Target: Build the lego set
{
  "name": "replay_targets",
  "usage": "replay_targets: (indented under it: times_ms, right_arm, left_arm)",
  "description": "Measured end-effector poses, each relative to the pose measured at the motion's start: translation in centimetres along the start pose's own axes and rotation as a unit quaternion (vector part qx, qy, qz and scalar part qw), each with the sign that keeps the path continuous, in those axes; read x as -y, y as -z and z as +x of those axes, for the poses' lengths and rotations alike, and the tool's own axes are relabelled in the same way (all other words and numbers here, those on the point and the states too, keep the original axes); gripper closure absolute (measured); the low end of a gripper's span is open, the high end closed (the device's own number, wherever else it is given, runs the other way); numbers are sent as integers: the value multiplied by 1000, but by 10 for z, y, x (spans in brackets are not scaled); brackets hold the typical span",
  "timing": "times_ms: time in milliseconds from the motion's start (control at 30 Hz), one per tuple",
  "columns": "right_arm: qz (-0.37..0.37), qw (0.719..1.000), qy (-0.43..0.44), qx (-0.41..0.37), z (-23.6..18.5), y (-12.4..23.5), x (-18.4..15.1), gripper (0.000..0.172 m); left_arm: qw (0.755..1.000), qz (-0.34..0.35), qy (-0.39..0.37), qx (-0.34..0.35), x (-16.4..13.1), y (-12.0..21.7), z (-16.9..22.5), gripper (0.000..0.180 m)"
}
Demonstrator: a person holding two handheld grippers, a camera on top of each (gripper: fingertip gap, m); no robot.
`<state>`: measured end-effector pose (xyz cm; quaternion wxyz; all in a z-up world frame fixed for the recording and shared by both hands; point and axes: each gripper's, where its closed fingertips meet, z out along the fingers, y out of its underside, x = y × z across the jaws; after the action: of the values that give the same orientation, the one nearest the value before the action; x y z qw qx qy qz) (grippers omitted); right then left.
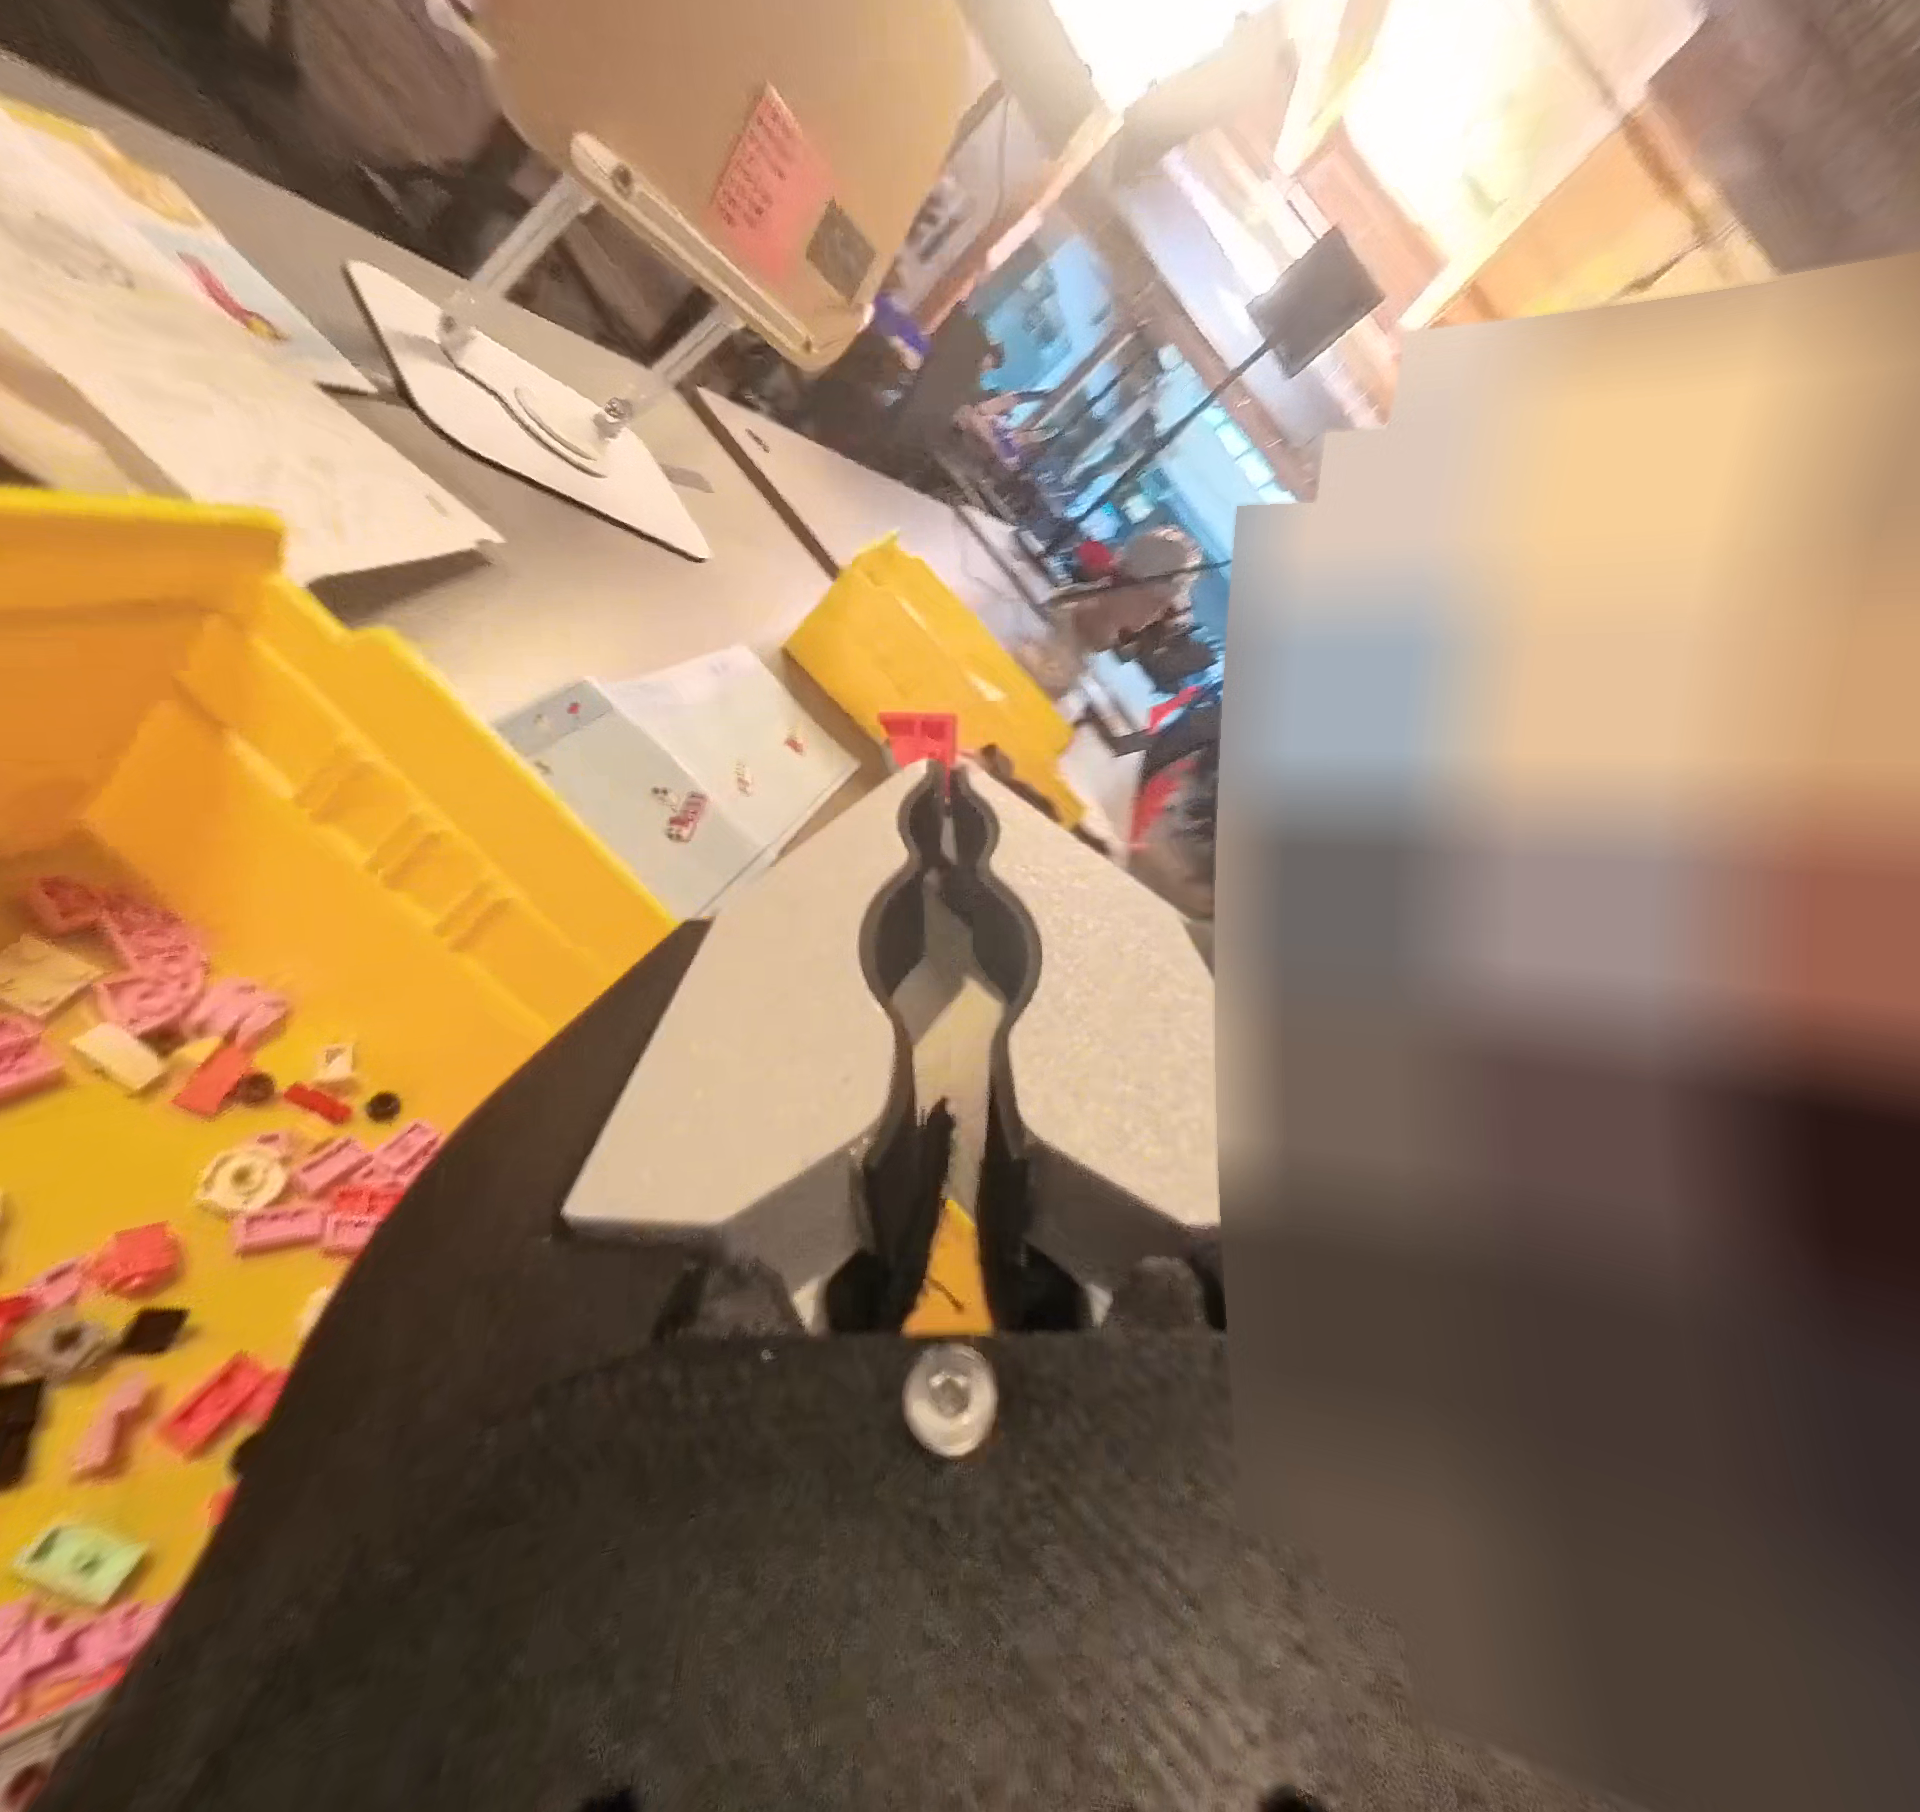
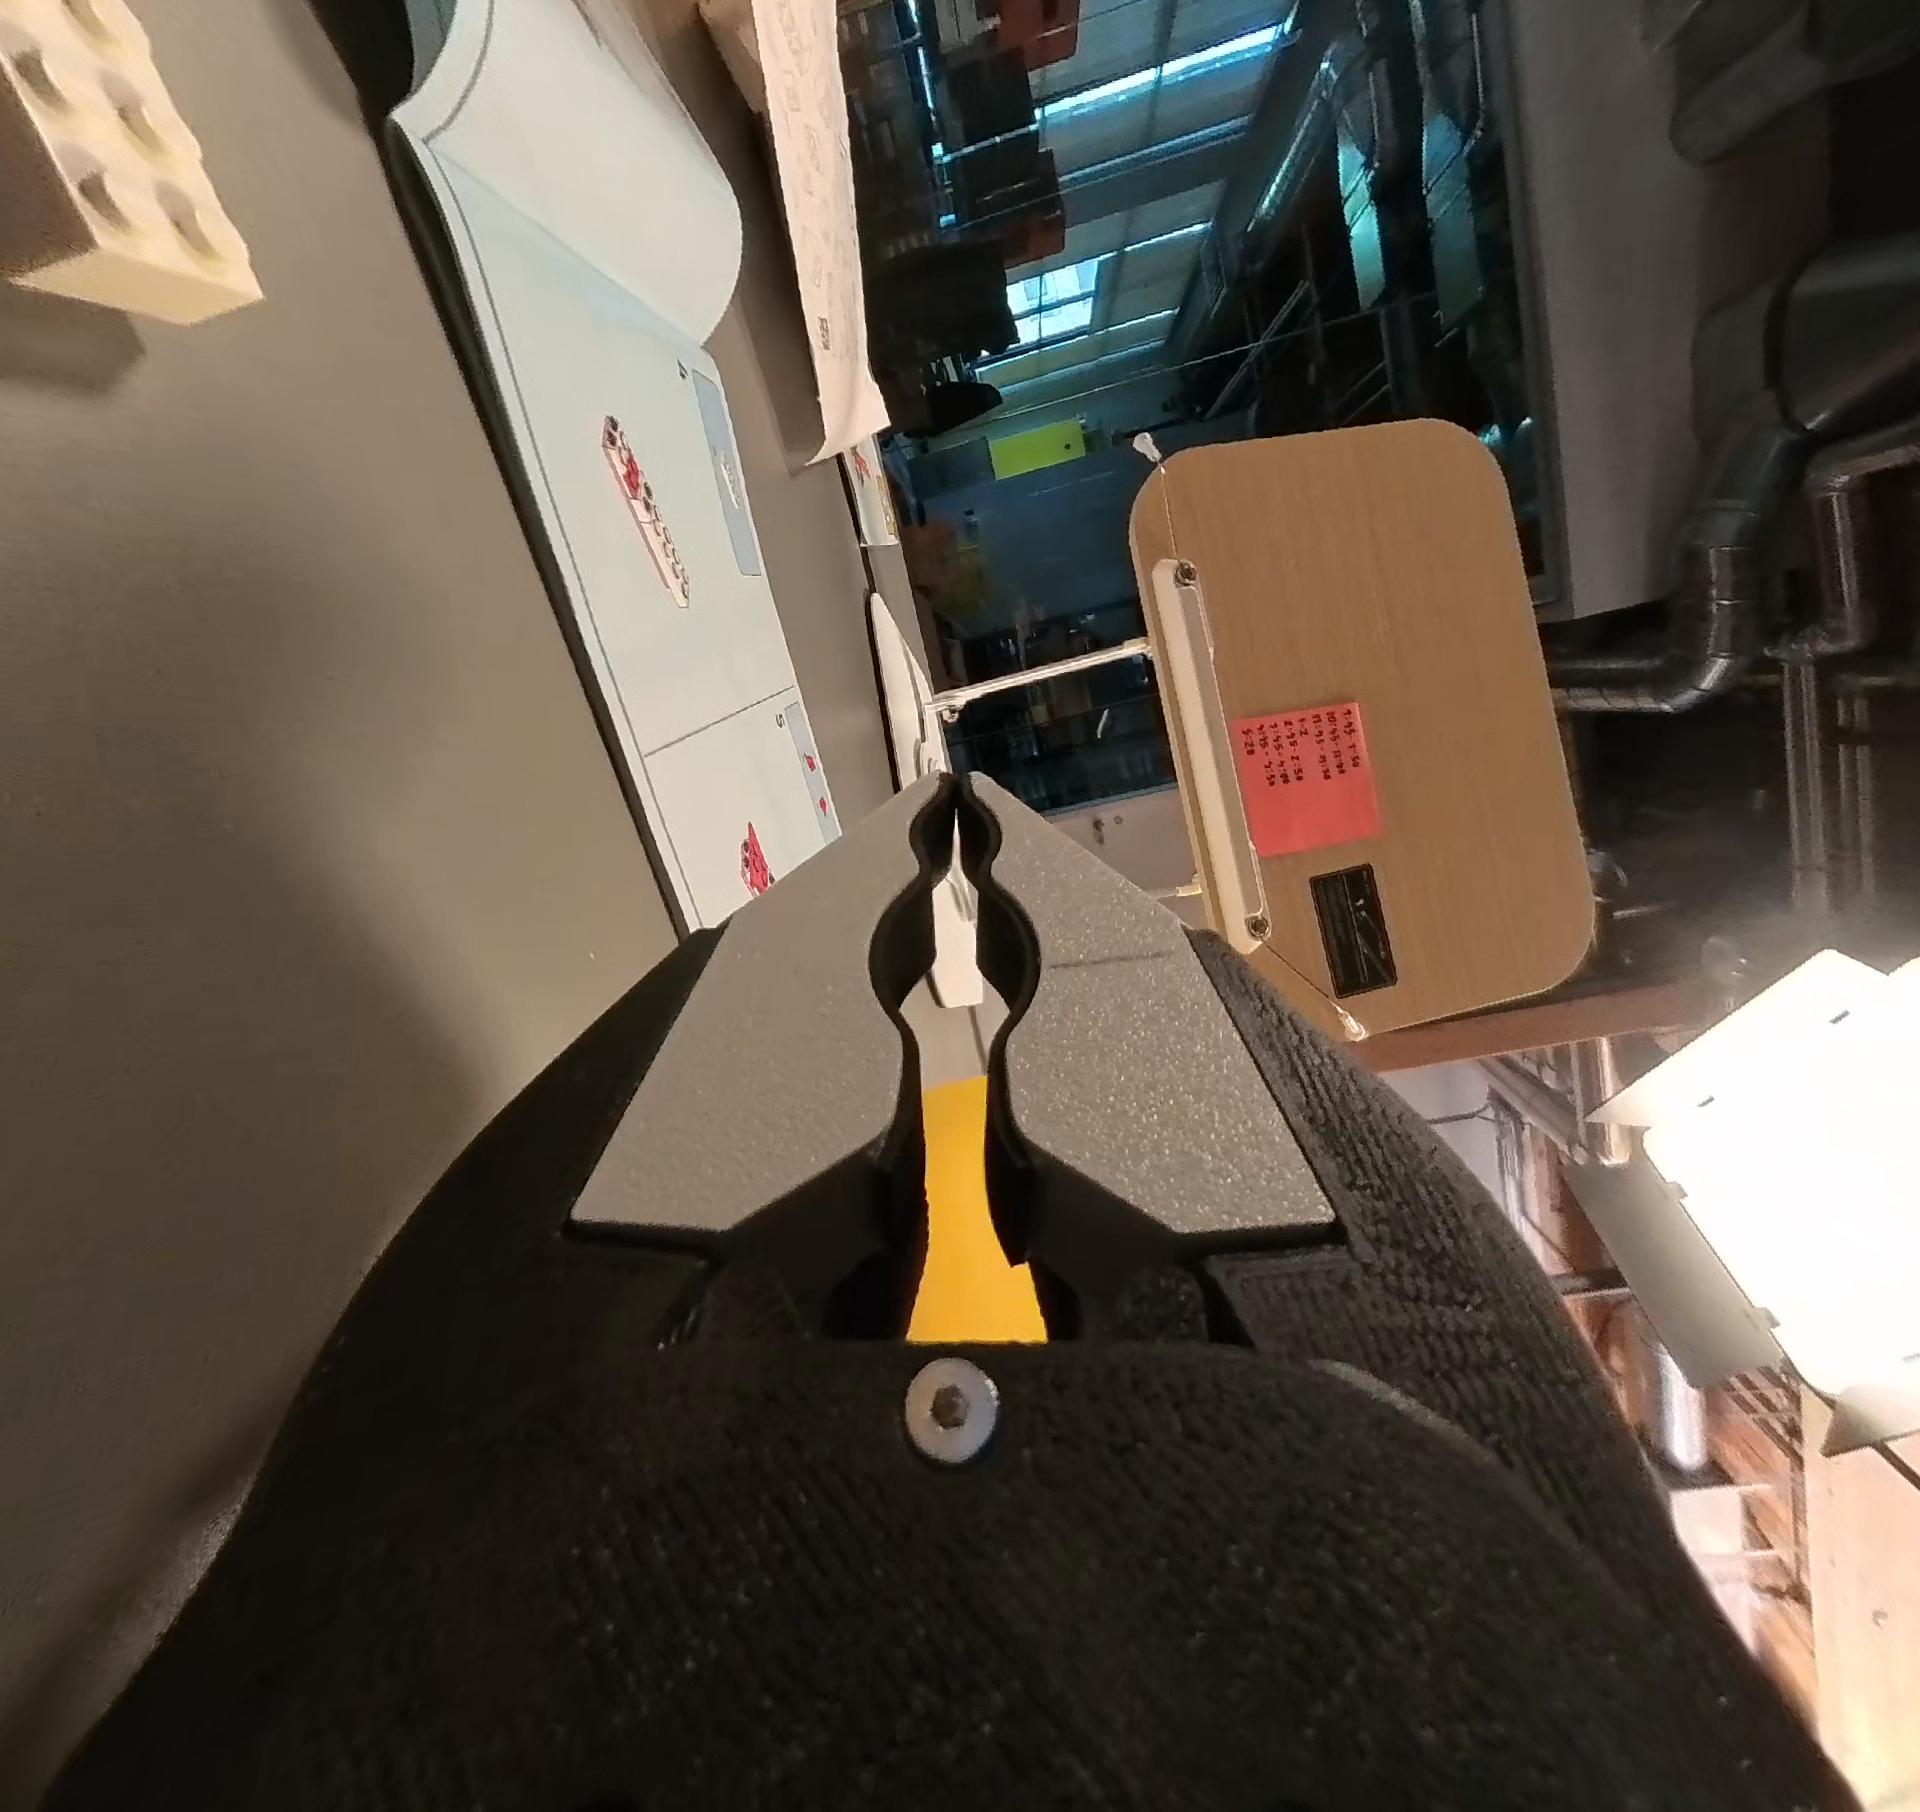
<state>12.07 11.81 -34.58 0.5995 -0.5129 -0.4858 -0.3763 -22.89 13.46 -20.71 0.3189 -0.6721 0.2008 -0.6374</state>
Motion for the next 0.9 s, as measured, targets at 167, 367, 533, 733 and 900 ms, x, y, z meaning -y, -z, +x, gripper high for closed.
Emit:
replay_targets:
  times_ms: [167, 367, 533, 733, 900]
  right_arm:
    - [-2, 1000, 5, -3, 0, 0, 0, 172]
    - [-2, 999, -43, -15, 10, 2, -5, 172]
    - [-1, 997, -70, -19, 15, 5, -8, 172]
    - [5, 999, -42, -11, 9, 5, -1, 172]
    - [122, 981, -143, 37, 11, 24, 46, 164]
  left_arm:
    - [974, -75, -189, 103, -49, -52, 44, 180]
    - [943, -241, -218, 67, -165, -136, 68, 180]
    - [882, -378, -252, 123, -246, -167, 16, 180]
    - [893, -366, -236, 111, -251, -182, 5, 180]
    - [967, -209, -143, 1, -214, -201, 40, 180]
